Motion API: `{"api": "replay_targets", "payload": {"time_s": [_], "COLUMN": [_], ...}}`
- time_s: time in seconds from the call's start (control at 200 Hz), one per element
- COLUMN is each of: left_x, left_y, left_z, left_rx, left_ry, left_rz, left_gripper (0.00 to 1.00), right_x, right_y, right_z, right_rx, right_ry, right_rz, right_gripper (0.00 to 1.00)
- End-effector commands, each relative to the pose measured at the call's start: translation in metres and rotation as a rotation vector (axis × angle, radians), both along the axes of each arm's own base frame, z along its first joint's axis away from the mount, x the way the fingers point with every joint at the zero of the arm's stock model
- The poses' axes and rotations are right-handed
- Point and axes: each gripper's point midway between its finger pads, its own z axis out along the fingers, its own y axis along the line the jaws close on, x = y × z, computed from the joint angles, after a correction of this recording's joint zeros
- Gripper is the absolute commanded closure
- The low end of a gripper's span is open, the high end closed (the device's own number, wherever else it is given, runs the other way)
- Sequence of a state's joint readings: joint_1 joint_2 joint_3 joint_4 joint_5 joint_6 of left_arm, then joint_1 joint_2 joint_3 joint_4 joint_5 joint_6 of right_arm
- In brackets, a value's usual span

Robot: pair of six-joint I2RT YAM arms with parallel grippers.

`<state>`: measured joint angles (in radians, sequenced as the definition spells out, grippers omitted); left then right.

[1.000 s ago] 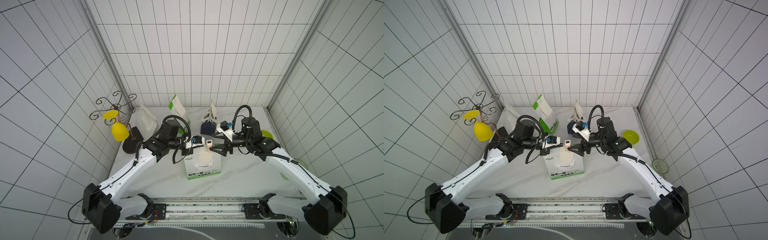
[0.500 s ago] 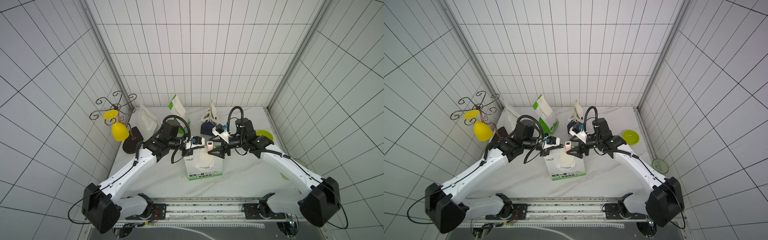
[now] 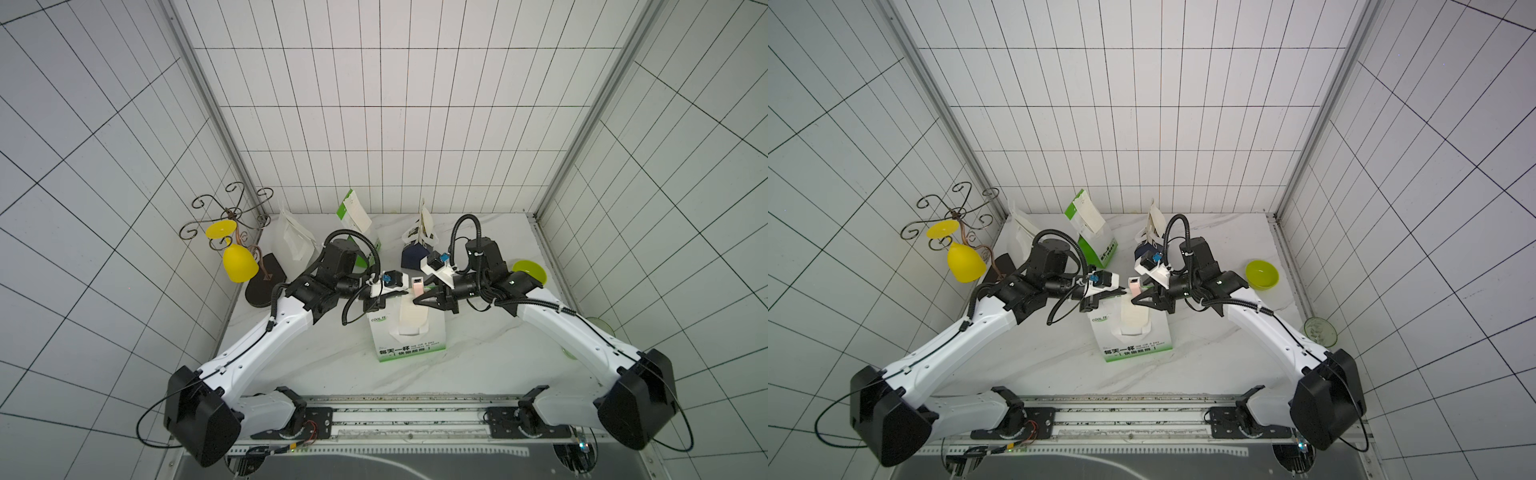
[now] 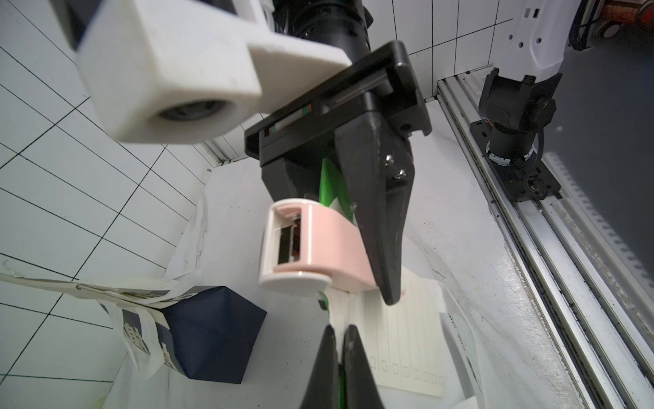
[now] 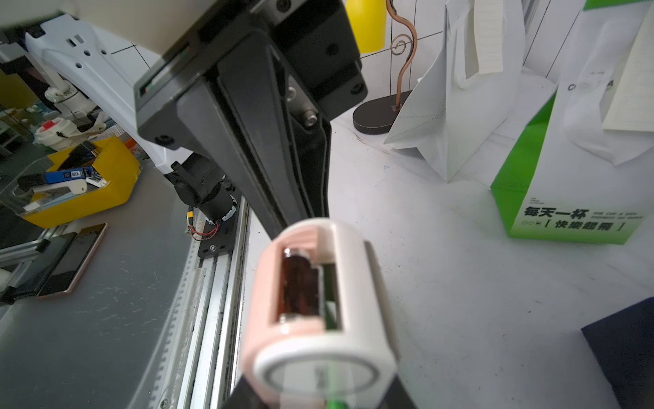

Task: Staple the receipts to the bags
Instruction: Pick up the takeout bag at the center of the board.

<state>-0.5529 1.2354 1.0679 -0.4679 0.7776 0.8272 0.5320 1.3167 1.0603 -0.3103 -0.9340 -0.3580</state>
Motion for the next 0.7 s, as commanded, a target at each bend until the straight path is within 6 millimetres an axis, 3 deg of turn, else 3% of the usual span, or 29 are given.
{"api": "replay_targets", "payload": {"time_s": [0.0,0.03,0.31,0.325,0.37,0.435,0.485,0.695], "left_x": [-0.016,-0.016,-0.014,-0.014,-0.012,-0.011,-0.008,0.0], "left_y": [-0.005,-0.005,-0.004,-0.004,-0.003,-0.003,-0.002,0.0], "left_z": [0.009,0.009,0.014,0.014,0.015,0.017,0.019,0.032], "left_rx": [-0.048,-0.048,-0.068,-0.069,-0.074,-0.077,-0.084,-0.113], "left_ry": [-0.002,-0.003,-0.008,-0.011,-0.014,-0.022,-0.026,-0.008], "left_rz": [-0.079,-0.079,-0.064,-0.063,-0.049,-0.036,-0.015,0.063], "left_gripper": [1.0,1.0,1.0,1.0,1.0,1.0,1.0,1.0], "right_x": [0.019,0.02,0.03,0.033,0.035,0.036,0.035,0.03], "right_y": [0.004,0.004,-0.002,-0.003,-0.004,-0.006,-0.009,-0.02], "right_z": [0.038,0.039,0.053,0.053,0.056,0.063,0.07,0.103], "right_rx": [0.05,0.054,0.101,0.102,0.109,0.125,0.148,0.227], "right_ry": [-0.107,-0.112,-0.134,-0.131,-0.131,-0.135,-0.151,-0.22], "right_rz": [-0.03,-0.035,-0.13,-0.147,-0.17,-0.197,-0.216,-0.29], "right_gripper": [0.94,1.0,1.0,0.9,0.49,0.3,0.22,0.18]}}
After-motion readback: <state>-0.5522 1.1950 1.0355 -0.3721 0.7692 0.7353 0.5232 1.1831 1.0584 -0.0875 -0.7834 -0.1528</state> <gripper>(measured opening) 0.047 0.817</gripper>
